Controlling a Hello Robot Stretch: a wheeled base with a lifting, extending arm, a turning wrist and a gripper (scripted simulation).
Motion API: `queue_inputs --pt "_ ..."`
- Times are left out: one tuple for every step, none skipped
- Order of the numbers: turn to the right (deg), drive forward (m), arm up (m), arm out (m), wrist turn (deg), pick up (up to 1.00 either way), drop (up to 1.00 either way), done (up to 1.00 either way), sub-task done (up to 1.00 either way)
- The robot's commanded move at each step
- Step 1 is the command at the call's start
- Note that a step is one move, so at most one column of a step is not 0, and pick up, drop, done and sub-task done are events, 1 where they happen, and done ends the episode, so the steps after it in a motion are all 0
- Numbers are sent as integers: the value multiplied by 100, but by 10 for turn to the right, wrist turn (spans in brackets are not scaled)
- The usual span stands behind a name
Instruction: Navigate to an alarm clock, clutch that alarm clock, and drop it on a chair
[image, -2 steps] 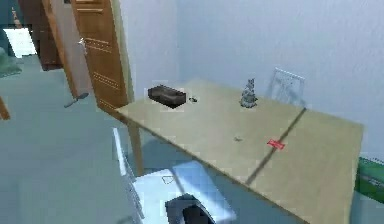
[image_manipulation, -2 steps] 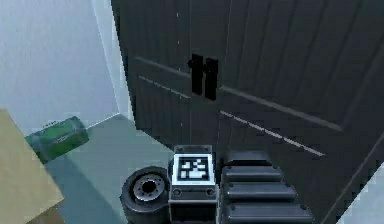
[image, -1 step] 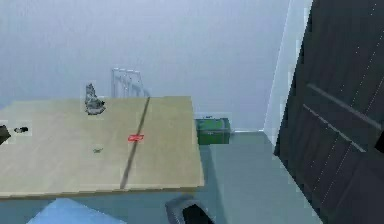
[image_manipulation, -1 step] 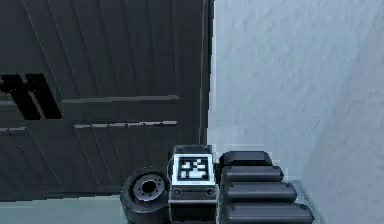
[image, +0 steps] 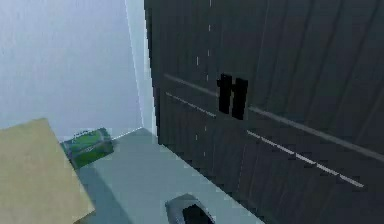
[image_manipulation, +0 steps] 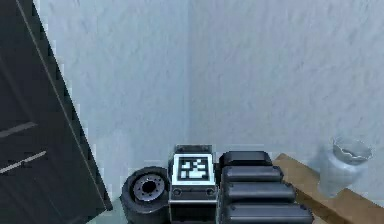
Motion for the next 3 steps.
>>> queue_inputs --pt "-450 0 0 0 0 0 0 0 0" --pt "-450 0 0 0 0 0 0 0 0" --pt "-420 0 0 0 0 0 0 0 0"
